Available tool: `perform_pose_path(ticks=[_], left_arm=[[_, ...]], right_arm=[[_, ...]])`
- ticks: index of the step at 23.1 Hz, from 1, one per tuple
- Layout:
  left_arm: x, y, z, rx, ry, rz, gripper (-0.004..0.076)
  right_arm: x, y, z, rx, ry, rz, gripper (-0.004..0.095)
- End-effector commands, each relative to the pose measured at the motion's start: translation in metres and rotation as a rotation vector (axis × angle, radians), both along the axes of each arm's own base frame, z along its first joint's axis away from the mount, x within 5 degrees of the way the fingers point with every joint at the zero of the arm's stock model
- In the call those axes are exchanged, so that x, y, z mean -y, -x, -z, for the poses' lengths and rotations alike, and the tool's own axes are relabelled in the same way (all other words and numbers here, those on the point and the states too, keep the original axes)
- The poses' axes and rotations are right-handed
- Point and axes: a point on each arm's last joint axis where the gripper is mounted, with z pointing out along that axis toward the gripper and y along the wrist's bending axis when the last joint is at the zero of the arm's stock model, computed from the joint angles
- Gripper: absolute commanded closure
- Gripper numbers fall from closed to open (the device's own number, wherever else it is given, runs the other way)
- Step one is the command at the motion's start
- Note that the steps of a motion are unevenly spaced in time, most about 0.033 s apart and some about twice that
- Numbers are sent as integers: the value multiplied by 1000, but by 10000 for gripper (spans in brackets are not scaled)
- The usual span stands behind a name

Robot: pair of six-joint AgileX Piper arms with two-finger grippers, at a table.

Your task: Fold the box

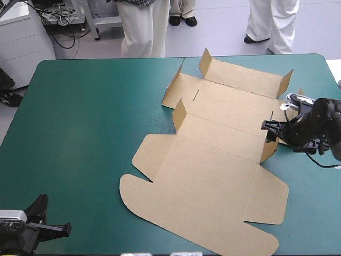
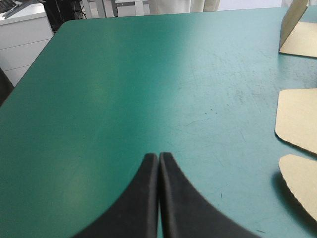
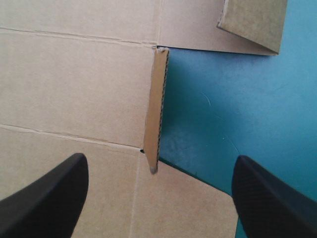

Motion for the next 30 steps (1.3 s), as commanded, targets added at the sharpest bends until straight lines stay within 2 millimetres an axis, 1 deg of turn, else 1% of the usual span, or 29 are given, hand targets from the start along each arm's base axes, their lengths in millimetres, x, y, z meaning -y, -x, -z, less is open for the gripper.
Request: perform_pose_path(ticks=[1, 5, 10, 12, 14, 15, 16, 17, 18, 19, 20, 23, 26, 28, 29, 30], left_arm=[[0, 3, -13, 110, 9, 2, 756], [0, 3, -13, 110, 9, 2, 756], [0, 3, -13, 110, 9, 2, 756], [0, 3, -13, 110, 9, 2, 756], [0, 3, -13, 110, 9, 2, 756], [0, 3, -13, 110, 9, 2, 756], [0, 3, -13, 110, 9, 2, 756], [0, 3, -13, 110, 9, 2, 756], [0, 3, -13, 110, 9, 2, 756], [0, 3, -13, 110, 9, 2, 756], [0, 3, -13, 110, 9, 2, 756], [0, 3, -13, 110, 9, 2, 756], [0, 3, -13, 110, 9, 2, 756], [0, 3, -13, 110, 9, 2, 756], [0, 3, -13, 110, 9, 2, 756], [0, 3, -13, 110, 9, 2, 756]], right_arm=[[1, -15, 1, 32, -3, 4, 170], [2, -28, 14, 22, -2, 10, 170], [2, -38, 30, -18, -10, 13, 170], [1, -40, 33, -35, -15, 13, 194], [1, -43, 38, -56, -16, 13, 321], [1, -44, 42, -70, -16, 12, 474], [1, -45, 43, -73, -21, 12, 545], [0, -46, 44, -78, -31, -1, 715], [-1, -46, 45, -80, -34, -8, 787], [-2, -46, 45, -78, -41, -17, 888], [-2, -46, 44, -73, -44, -23, 929], [-2, -45, 45, -83, -39, -36, 926], [-2, -45, 39, -83, -9, -147, 926], [-3, -48, 30, -60, 14, -216, 926], [-5, -52, 19, -15, 40, -282, 926], [-7, -55, 11, 13, 58, -318, 926]])
